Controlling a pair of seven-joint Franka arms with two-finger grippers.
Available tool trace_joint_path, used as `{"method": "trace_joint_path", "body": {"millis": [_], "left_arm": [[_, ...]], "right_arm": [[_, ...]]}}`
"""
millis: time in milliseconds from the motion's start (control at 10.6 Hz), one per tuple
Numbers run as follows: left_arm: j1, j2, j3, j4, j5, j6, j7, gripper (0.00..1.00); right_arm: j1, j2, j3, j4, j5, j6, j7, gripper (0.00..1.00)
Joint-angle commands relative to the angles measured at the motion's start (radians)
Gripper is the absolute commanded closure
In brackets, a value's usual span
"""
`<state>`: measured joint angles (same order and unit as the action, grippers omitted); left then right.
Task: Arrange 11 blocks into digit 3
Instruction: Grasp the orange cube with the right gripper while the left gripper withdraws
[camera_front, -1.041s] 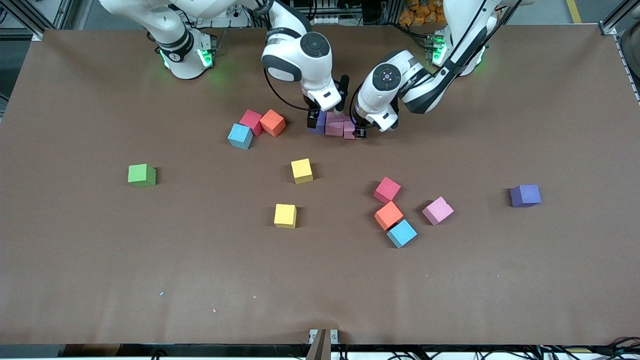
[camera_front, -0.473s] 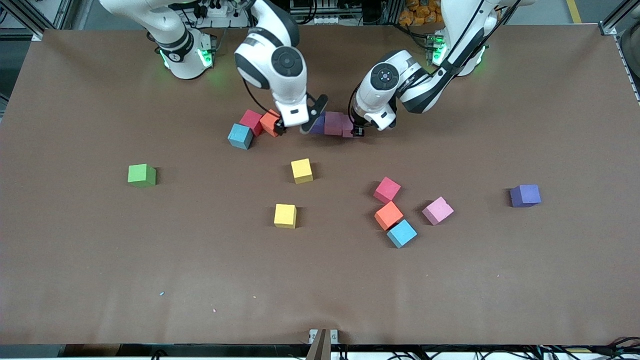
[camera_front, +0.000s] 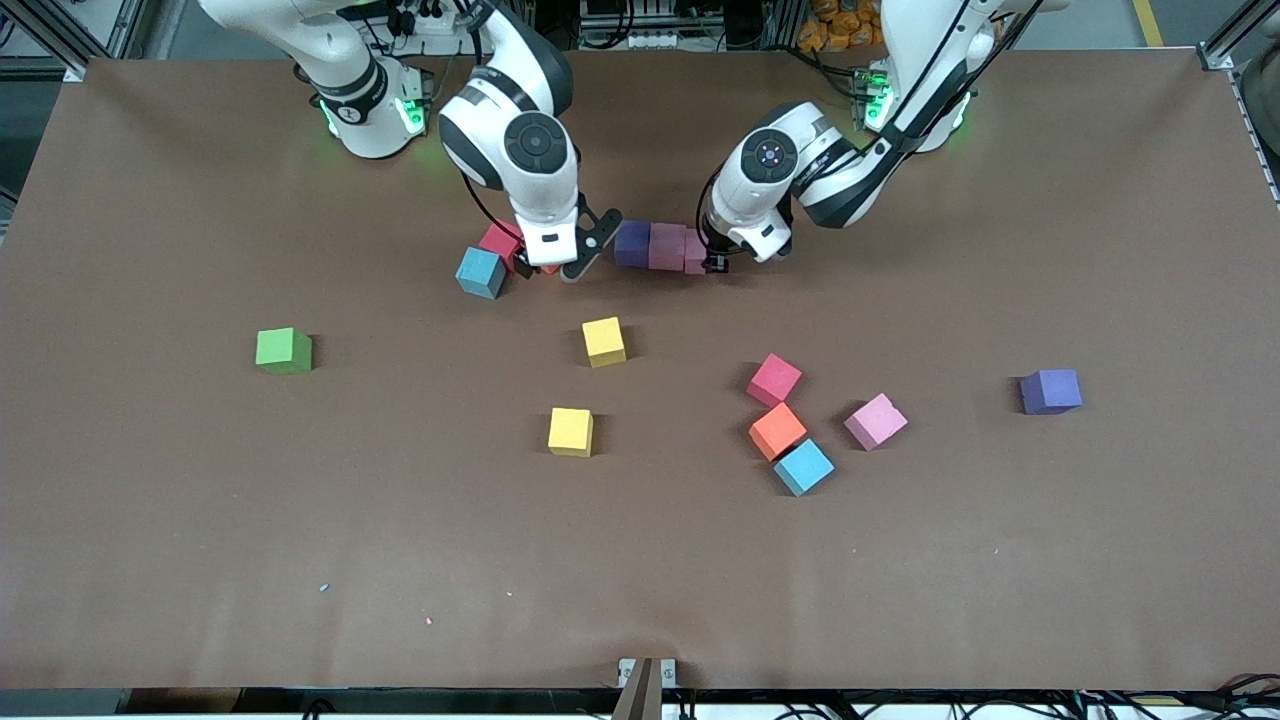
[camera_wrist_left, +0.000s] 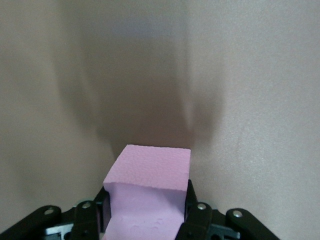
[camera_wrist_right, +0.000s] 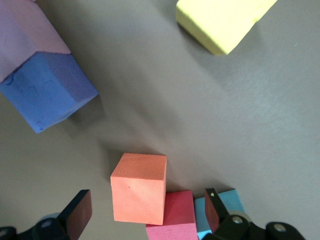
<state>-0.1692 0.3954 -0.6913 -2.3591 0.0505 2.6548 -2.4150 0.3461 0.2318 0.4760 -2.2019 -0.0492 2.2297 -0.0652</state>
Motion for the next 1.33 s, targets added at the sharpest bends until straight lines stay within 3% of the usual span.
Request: {"method": "trace_joint_path", "body": {"millis": [0,473,1230], "left_arm": [[-0.006,0.002,-0.004,0.0,-0.015,0.014,-0.004,0.0],[-0.004,-0.023,-0.019,0.001,-0.015,0.002,-0.006,0.0],[0.002,-0.11,-0.039,0.039,-0.014,-0.1,0.008,0.0]], "right_arm": [[0.002,-0.071,-0.001,-0.116,0.046,0.089,0.015,0.0],[0.017,-0.068,0.004,-0.231,0.046,0.23,0.015,0.0],[0.045,-0.045,0.01,-0.263,0.061,0.288,0.012,0.0]]}}
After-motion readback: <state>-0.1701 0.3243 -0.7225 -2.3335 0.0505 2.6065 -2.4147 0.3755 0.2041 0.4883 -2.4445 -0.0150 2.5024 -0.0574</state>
